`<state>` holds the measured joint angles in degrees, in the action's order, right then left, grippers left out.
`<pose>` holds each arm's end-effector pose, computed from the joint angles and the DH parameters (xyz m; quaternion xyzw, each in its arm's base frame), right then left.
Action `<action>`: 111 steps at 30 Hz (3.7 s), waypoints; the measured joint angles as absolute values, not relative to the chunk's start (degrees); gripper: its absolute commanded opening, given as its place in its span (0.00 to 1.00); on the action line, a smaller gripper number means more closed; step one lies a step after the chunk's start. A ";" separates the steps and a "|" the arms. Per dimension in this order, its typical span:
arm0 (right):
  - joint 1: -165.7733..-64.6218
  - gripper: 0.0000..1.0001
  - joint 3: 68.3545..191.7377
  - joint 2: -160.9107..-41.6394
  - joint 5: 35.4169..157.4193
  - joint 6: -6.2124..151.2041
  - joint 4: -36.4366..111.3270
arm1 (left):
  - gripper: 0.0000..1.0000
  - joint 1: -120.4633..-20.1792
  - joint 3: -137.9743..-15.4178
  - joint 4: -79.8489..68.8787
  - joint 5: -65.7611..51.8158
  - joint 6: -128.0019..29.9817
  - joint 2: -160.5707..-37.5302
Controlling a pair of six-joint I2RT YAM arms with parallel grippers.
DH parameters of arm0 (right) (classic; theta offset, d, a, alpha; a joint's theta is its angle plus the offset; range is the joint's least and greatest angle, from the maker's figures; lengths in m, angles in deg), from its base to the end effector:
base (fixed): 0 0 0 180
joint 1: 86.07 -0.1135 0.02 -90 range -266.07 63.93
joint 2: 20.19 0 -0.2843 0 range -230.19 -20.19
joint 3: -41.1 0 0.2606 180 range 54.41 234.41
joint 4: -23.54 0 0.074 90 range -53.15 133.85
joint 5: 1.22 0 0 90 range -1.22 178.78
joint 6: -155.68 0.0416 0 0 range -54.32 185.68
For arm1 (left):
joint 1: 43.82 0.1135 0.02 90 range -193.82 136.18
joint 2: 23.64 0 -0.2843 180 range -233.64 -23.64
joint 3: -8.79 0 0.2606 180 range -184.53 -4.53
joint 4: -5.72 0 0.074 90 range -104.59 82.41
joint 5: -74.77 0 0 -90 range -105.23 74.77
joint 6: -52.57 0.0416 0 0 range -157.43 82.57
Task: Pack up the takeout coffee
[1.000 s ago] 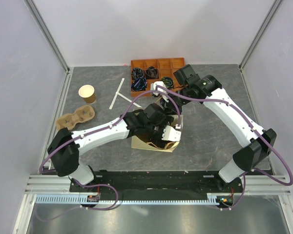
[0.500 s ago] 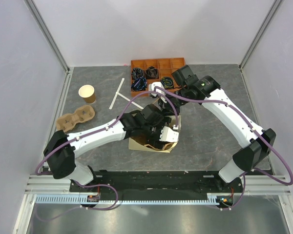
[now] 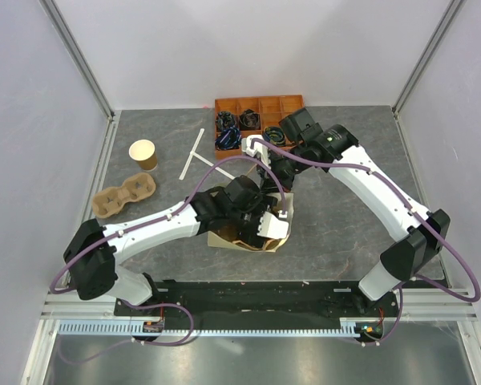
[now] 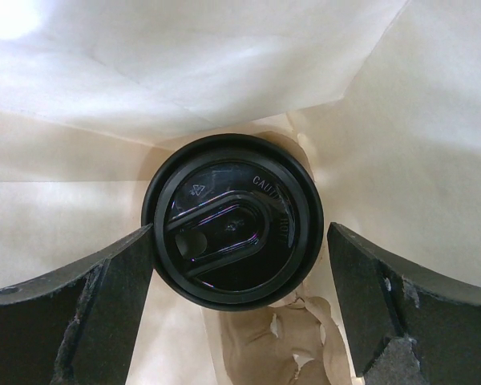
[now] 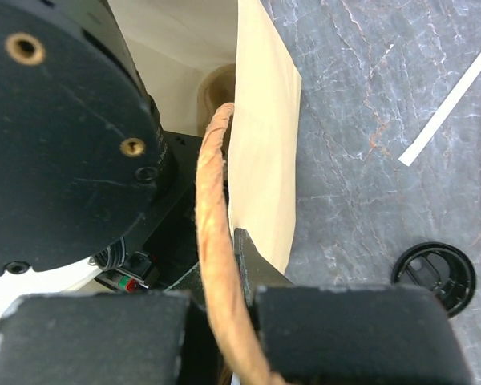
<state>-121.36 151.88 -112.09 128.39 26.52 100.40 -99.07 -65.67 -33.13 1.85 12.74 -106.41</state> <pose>0.2559 0.2136 0.3921 -0.6215 0.6636 0.3167 0.2703 0.1720 -0.2694 0.2745 0.7653 0.5146 -0.1541 0.3547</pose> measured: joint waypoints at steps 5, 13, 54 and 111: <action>-121.12 0.00 152.74 -112.97 128.94 27.99 100.70 | 0.93 -99.07 -65.23 -32.69 1.28 13.00 -106.19; -120.27 0.00 153.13 -113.16 129.94 29.02 100.95 | 0.93 -99.09 -65.19 -31.93 1.10 13.03 -106.19; -118.56 0.00 147.53 -108.68 120.90 31.25 97.49 | 0.95 -97.56 -66.81 -28.89 -2.81 12.39 -101.88; -118.54 0.00 146.79 -107.85 120.98 26.83 98.26 | 0.74 -95.00 -70.81 -32.01 -0.38 9.09 -101.03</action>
<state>-118.54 146.79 -107.85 120.98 26.83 98.26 -95.00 -70.81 -32.01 -0.38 9.09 -101.03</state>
